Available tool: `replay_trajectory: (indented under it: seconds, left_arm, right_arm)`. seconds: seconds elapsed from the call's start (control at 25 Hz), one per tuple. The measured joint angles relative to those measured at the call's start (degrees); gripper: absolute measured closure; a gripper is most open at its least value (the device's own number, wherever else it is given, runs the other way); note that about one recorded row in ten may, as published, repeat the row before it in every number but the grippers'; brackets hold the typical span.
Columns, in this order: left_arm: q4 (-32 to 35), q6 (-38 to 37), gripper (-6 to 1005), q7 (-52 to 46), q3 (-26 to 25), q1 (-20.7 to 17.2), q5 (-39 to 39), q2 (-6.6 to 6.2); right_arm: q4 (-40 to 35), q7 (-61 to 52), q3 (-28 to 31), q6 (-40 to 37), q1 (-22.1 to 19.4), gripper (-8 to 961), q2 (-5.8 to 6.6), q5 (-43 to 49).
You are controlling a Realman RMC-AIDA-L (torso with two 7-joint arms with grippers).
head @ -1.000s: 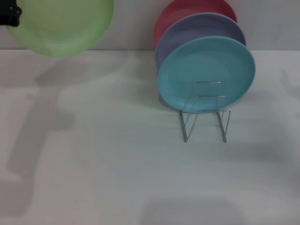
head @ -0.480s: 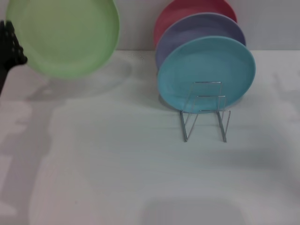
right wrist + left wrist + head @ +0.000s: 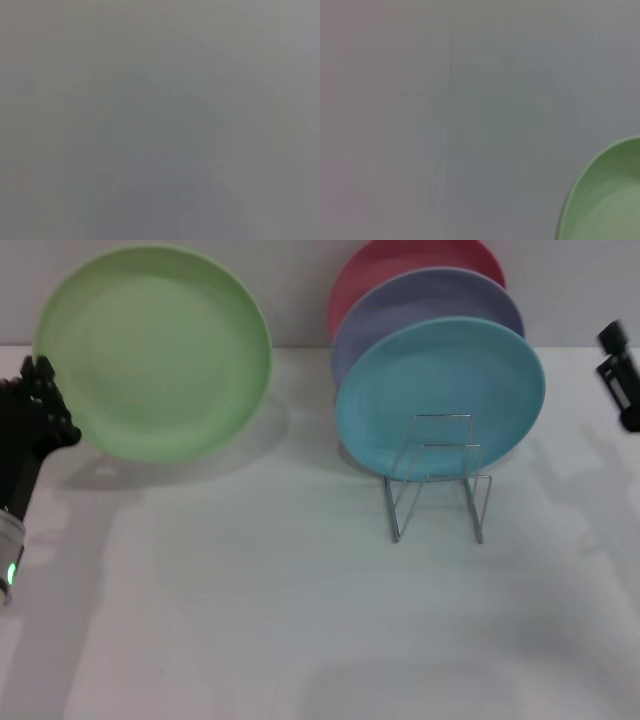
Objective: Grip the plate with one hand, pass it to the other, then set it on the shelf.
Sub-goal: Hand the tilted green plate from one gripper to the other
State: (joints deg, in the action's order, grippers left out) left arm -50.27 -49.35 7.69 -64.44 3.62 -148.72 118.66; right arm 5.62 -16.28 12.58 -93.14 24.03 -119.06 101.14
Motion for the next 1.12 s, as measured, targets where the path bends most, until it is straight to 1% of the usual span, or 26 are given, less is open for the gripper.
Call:
replay_trajectory:
  seconds: [0.12,0.16,0.2,0.36,0.52,0.56,0.72,0.96,1.04,1.12]
  left_arm:
    - [2.14,-3.15,939,-0.06,2.21,-0.15,0.41,0.0]
    - [3.53,-5.66,938,-0.1,3.71,-0.19,0.74,0.0]
    - [3.53,-5.66,938,-0.1,3.71,-0.19,0.74,0.0]
    - [4.79,-9.64,937,-0.35,6.42,-1.2,1.6,-0.13]
    - [5.18,-10.79,936,-0.76,7.09,-1.88,1.54,-0.25]
    - [5.87,-12.23,936,-0.63,7.58,-2.37,1.5,-0.18]
    - [7.13,-14.19,935,-0.27,8.73,-2.72,1.59,-0.04]
    - [8.94,-15.51,934,0.37,10.08,-3.48,2.19,0.29]
    - [9.07,-15.53,933,2.59,11.54,-3.5,4.47,0.41]
    - [8.63,-15.61,933,6.23,14.22,-3.25,8.52,0.43]
  right_arm:
    - [1.8,0.11,-1.64,-1.07,-0.97,210,-0.05,1.85]
    - [2.84,0.12,-1.96,-1.27,-1.41,211,-0.05,3.41]
    - [2.84,0.12,-1.96,-1.27,-1.41,211,-0.05,3.41]
    - [4.84,0.14,-2.0,-1.32,-1.96,211,-0.1,6.8]
    - [7.43,0.16,-2.03,-0.52,-1.64,211,-0.12,10.53]
    - [8.04,0.17,-2.03,-0.08,-1.42,211,-0.12,11.41]
    - [11.0,0.19,-2.03,3.71,0.29,211,-0.12,14.63]
    - [15.18,0.3,-2.08,12.9,3.77,212,-0.25,16.8]
    - [16.29,0.38,-2.03,15.47,5.08,212,-0.29,17.05]
    - [17.34,0.44,-1.86,17.95,6.24,212,-0.26,17.09]
